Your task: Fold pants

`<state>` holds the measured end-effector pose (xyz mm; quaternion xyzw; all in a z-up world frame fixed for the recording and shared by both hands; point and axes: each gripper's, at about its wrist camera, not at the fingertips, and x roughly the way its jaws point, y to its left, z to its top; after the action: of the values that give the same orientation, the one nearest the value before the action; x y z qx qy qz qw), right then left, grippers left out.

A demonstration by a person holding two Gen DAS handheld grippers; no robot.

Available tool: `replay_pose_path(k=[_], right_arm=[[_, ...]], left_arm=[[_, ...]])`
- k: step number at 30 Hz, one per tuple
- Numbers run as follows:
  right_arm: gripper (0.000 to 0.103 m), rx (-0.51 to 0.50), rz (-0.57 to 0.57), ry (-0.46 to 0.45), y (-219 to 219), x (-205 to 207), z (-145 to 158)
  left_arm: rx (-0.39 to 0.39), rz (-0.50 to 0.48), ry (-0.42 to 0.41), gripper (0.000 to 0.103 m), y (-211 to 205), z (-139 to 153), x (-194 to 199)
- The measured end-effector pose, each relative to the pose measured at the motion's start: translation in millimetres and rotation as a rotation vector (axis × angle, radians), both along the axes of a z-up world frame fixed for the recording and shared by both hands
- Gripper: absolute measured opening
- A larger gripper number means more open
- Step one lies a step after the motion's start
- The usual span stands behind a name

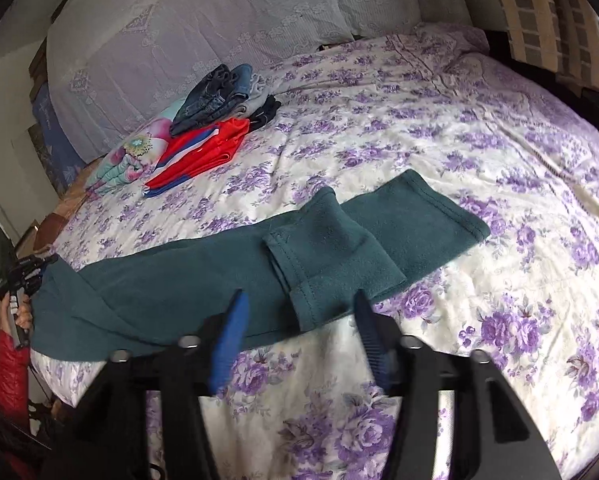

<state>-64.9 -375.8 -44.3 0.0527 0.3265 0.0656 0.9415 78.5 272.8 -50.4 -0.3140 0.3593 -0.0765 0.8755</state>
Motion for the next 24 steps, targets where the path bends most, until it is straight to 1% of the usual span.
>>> replay_pose_path(k=[2, 3, 5, 7, 9, 10, 11, 12, 13, 14, 15, 16, 19, 20, 21, 23, 24], right_arm=[[0.069, -0.135, 0.011, -0.040, 17, -6, 3], [0.069, -0.178, 0.010, -0.040, 22, -5, 3], [0.061, -0.216, 0.022, -0.006, 24, 3, -1], [0.056, -0.274, -0.009, 0.017, 24, 11, -10], [0.040, -0.376, -0.036, 0.037, 25, 20, -23], [0.024, -0.402, -0.034, 0.048, 24, 24, -29], [0.014, -0.401, -0.036, 0.040, 22, 24, -31], [0.012, -0.374, -0.039, 0.029, 18, 23, -28], [0.008, -0.325, -0.038, 0.021, 14, 21, -23], [0.007, -0.253, -0.040, 0.013, 7, 18, -17], [0.007, -0.158, -0.040, 0.013, -5, 17, -9], [0.007, -0.050, -0.029, 0.022, -17, 18, -4], [0.007, 0.318, -0.014, 0.033, -61, 30, 14], [0.007, 0.452, -0.011, 0.030, -79, 36, 19], [0.007, 0.565, -0.015, 0.023, -92, 44, 25], [0.007, 0.753, -0.030, -0.001, -117, 62, 36], [0.007, 0.809, -0.041, -0.012, -125, 75, 43]], left_arm=[[-0.009, 0.002, 0.010, 0.018, 1, -3, 1], [-0.014, 0.002, 0.012, 0.018, 2, -4, 1], [-0.017, 0.000, 0.012, 0.018, 2, -4, 2], [-0.016, 0.002, 0.012, 0.018, 2, -4, 2], [-0.014, 0.002, 0.016, 0.018, 2, -5, 2], [-0.014, 0.002, 0.020, 0.018, 2, -6, 3], [-0.016, 0.002, 0.022, 0.018, 2, -6, 4], [-0.018, 0.002, 0.025, 0.018, 3, -7, 4], [-0.016, 0.003, 0.024, 0.018, 2, -7, 3], [-0.009, 0.005, 0.023, 0.018, 1, -6, 3], [0.006, 0.005, 0.018, 0.018, -1, -4, 2], [0.024, 0.002, 0.006, 0.018, -3, 1, 1], [0.071, -0.020, -0.046, 0.018, -13, 22, 0], [0.069, -0.024, -0.065, 0.018, -14, 30, 0], [0.058, -0.030, -0.080, 0.018, -14, 38, 2], [0.041, -0.027, -0.105, 0.018, -14, 52, 9], [0.038, -0.021, -0.114, 0.018, -13, 58, 14]])
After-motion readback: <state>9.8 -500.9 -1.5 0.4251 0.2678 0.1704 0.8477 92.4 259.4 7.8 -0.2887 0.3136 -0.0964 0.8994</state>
